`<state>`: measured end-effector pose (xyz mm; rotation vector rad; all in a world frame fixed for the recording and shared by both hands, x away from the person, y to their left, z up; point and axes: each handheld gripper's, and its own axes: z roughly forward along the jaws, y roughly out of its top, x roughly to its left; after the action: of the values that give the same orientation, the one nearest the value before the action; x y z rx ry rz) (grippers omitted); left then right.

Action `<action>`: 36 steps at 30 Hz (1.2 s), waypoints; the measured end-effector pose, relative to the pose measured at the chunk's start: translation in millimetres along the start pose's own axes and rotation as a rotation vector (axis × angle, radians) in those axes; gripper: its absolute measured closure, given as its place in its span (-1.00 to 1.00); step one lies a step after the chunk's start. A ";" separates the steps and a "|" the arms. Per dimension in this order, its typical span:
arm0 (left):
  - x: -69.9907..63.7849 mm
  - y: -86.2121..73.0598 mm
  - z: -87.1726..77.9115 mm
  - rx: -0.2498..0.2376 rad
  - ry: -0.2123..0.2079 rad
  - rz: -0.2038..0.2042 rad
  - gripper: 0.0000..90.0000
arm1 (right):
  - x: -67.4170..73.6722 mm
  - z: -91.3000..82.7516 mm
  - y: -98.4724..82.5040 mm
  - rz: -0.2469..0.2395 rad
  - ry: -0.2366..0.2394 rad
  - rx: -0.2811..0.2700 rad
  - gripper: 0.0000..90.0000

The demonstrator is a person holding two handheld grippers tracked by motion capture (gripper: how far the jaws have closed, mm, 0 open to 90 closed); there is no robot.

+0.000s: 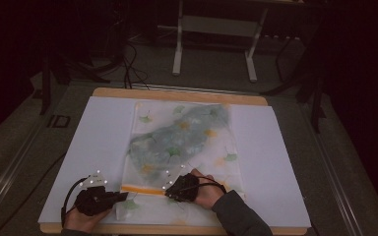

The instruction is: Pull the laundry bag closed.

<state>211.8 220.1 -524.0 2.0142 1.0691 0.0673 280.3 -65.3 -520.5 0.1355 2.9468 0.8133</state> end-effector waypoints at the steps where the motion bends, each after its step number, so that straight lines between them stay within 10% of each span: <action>1: 0.1 -0.1 0.0 0.000 0.000 0.000 0.96 | -0.4 -0.4 -0.9 0.002 0.001 -0.001 0.90; 36: 1.9 -0.2 -1.7 -0.007 0.001 -0.006 0.96 | -5.7 -16.5 -26.2 0.030 -0.006 0.012 0.91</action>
<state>212.3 222.6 -523.6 2.0051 1.0738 0.0684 282.7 -96.7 -519.6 0.1828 2.9510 0.7975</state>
